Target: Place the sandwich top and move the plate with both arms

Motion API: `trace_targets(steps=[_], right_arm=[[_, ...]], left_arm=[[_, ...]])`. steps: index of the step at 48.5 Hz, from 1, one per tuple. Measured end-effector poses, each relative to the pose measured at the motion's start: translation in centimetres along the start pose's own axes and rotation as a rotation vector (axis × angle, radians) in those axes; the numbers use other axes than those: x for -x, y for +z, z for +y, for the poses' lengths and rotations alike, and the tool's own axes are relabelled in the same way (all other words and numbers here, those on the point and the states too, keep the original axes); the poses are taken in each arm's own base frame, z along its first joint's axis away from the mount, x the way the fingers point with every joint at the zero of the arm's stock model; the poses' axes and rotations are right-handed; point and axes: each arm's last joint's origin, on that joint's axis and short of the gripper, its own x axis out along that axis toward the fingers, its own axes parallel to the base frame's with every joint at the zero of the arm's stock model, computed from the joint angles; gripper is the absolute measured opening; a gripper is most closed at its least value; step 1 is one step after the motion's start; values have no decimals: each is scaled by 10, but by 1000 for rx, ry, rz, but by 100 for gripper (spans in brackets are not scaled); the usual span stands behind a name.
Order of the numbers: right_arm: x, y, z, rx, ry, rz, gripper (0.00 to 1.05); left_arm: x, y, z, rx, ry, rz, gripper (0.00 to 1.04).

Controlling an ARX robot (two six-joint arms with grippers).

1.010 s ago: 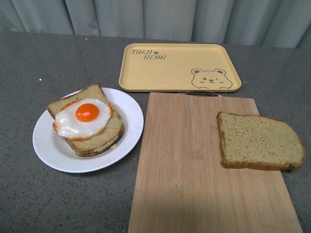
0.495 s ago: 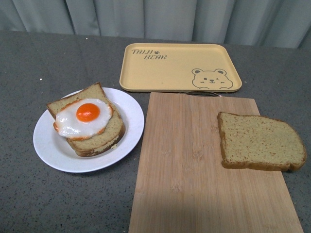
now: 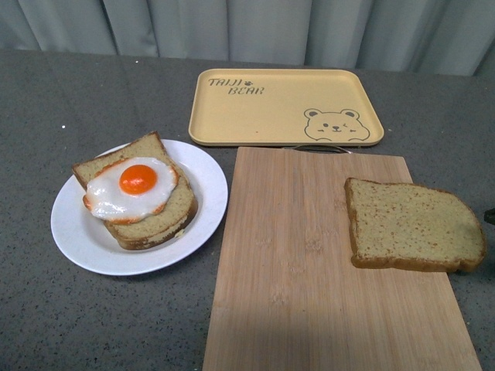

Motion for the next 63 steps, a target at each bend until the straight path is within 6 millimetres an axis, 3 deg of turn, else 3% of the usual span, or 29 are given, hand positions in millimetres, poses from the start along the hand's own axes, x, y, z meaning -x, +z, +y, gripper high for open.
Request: trace_targets(steps=[25,39,53,55,63], right_arm=[[-49,8,-1,-213,166,131,93],[-54,12,-1,-235,152,143,55],[-50,14,-1,-257,154,153,7],[-45,16,1,-252,163,147,3],[-22,33,21,-215,288,46,2]], left_arm=[[0,0,0,0,0,0,98],[0,0,0,0,0,0,98],[0,0,0,0,0,0,98],[0,0,0,0,0,0,98],[0,0,0,0,0,0,98]])
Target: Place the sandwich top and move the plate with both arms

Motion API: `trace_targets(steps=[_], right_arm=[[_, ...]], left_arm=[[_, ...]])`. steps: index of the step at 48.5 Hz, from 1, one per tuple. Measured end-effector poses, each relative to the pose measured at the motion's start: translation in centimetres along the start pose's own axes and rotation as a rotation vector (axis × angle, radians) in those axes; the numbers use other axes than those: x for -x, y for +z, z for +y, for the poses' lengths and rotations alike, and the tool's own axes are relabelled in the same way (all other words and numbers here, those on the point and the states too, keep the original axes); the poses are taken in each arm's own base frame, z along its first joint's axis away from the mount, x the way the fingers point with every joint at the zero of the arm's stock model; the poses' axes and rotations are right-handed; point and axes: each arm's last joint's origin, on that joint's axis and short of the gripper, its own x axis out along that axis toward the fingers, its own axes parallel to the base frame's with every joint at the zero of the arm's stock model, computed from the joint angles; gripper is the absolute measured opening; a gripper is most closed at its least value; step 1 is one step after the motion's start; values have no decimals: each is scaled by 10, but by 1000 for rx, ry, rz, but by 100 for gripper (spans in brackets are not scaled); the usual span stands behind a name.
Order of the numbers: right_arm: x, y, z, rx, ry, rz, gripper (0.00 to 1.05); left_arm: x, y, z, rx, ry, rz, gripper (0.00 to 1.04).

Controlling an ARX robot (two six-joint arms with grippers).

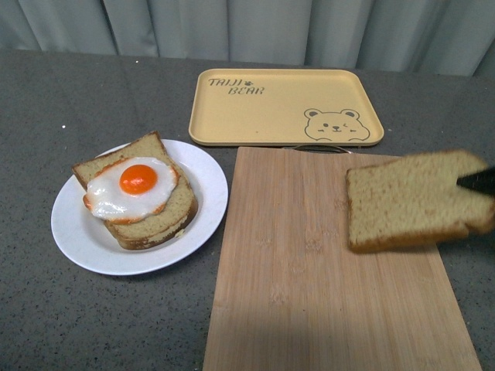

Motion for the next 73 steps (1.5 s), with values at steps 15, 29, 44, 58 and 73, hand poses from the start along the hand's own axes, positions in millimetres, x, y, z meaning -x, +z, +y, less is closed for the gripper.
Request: trace_targets(steps=[15,29,44,58,73], right_arm=[[-35,4,87,69,300,-106,2],[-133,-28,140,9,417,57,2],[-181,-50,160,-31,421,166,2],[-196,-59,157,-58,355,218,2],[-170,-52,142,78,195,92,60]], left_arm=[[0,0,0,0,0,0,98],[0,0,0,0,0,0,98],[0,0,0,0,0,0,98],[0,0,0,0,0,0,98],[0,0,0,0,0,0,98]])
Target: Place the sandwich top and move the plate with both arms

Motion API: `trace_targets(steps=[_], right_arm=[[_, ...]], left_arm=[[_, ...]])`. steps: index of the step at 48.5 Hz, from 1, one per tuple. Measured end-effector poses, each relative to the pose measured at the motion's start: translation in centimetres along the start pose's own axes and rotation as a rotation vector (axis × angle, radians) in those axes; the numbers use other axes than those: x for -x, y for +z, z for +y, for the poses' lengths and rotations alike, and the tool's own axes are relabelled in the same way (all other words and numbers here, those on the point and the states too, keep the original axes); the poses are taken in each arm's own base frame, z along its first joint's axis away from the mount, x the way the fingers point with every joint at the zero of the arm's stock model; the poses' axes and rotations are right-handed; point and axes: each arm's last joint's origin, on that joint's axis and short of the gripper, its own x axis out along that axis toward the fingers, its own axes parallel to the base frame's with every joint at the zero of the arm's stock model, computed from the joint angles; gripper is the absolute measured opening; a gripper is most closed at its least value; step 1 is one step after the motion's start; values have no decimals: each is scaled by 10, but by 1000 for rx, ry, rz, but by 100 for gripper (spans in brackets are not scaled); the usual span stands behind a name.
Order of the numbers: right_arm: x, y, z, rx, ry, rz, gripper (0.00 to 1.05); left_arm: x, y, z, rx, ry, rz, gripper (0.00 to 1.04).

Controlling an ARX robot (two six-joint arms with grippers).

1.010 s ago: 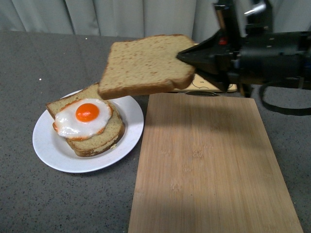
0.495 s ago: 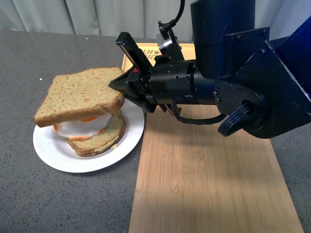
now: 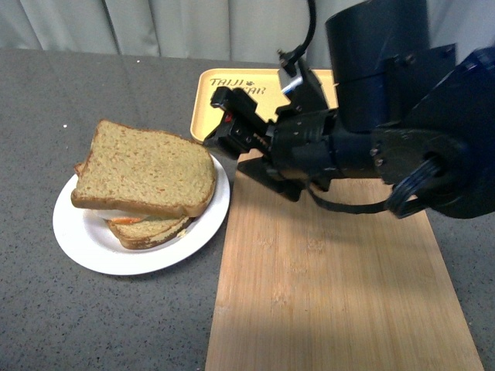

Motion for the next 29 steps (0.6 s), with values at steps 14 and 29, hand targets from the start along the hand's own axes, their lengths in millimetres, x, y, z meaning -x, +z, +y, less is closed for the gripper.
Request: trace_targets(steps=[14,29], right_arm=[[68,26,13,335,-356,-321,96],[147,1,-2,674,-615,-902,48]], left_arm=[[0,0,0,0,0,0,98],[0,0,0,0,1,0,98]])
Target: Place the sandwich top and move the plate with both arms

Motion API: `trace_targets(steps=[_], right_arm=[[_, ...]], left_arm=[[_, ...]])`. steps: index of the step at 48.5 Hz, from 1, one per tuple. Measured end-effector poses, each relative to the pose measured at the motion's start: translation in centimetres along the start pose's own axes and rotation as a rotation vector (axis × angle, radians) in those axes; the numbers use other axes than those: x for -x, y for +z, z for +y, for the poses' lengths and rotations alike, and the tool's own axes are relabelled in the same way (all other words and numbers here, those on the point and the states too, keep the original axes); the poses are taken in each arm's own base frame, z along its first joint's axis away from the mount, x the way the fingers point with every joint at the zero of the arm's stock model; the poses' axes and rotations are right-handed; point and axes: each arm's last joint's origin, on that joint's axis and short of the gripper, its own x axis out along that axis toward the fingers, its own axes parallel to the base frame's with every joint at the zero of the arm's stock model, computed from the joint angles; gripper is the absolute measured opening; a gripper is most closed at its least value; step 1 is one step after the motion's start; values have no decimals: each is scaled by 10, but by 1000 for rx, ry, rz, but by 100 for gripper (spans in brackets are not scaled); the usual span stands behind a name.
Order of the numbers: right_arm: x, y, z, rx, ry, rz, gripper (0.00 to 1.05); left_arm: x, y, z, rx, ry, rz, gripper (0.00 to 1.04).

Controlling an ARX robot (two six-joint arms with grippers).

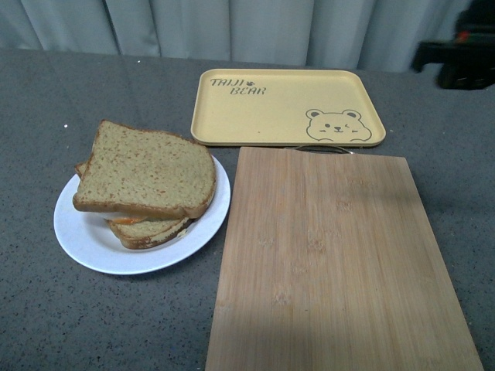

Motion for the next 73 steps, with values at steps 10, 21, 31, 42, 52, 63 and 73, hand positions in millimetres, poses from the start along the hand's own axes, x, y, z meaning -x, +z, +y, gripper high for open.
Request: trace_targets(steps=[10,21,31,42,52,63,73], right_arm=[[49,8,-34,33,-5,4,6],[85,19,-53,39,-2,18,1],[109,23,-62,36,-2,5,1],[131,23,-76,34,-8,2,1],[144,24,-76,34,-5,-1,1],[153,27,-76,34,-5,-11,1],[160,29,-76,34,-4,-18,1]], left_arm=[[0,0,0,0,0,0,98],[0,0,0,0,0,0,98],[0,0,0,0,0,0,98],[0,0,0,0,0,0,98],[0,0,0,0,0,0,98],[0,0,0,0,0,0,98],[0,0,0,0,0,0,98]])
